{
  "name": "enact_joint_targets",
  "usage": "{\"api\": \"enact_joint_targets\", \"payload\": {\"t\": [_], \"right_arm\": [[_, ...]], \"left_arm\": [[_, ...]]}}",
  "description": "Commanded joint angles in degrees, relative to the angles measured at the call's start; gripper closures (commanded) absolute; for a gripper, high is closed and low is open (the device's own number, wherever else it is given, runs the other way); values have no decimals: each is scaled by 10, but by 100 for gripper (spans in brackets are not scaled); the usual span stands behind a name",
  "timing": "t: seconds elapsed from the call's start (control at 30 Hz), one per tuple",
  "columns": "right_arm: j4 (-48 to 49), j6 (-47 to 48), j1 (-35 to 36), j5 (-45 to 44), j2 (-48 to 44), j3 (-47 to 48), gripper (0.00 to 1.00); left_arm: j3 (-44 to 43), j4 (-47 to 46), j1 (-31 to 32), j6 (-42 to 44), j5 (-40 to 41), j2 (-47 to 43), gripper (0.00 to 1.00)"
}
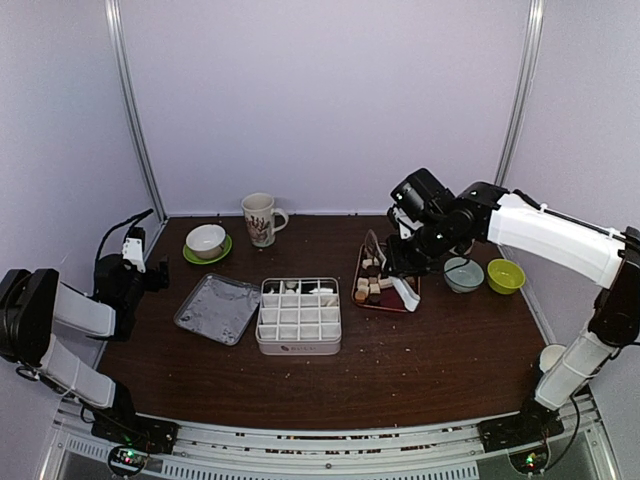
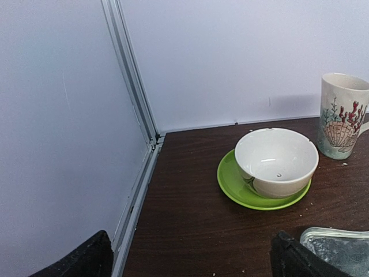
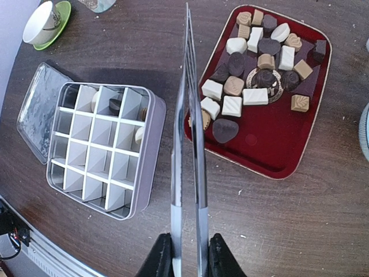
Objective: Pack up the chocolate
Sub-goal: Place the fake chocolate in the empty pocket of the box, then pick up the fake chocolate from the plate.
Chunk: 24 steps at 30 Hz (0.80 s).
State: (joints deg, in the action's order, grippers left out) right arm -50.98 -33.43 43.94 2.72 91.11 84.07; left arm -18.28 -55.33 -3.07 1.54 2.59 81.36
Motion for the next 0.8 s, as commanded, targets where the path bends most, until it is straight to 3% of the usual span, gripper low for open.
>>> {"api": "enact_joint_targets", "payload": {"t": [0.0, 0.23, 0.37, 0.47, 0.77], "right_arm": [[-6, 25, -4, -55, -30, 5, 86], [43, 103, -18, -41, -38, 6, 86], [71, 136, -23, -77, -48, -3, 86], [137, 143, -32, -97, -73, -58, 86], [309, 118, -41, -44, -170, -251, 86]], "left_arm": [[-12, -14, -4, 1, -4, 2, 2], [-12, -15, -4, 1, -4, 3, 2], [-12, -15, -4, 1, -4, 3, 2], [-12, -15, -4, 1, -4, 3, 2], [-12, -14, -4, 1, -4, 3, 2]]}}
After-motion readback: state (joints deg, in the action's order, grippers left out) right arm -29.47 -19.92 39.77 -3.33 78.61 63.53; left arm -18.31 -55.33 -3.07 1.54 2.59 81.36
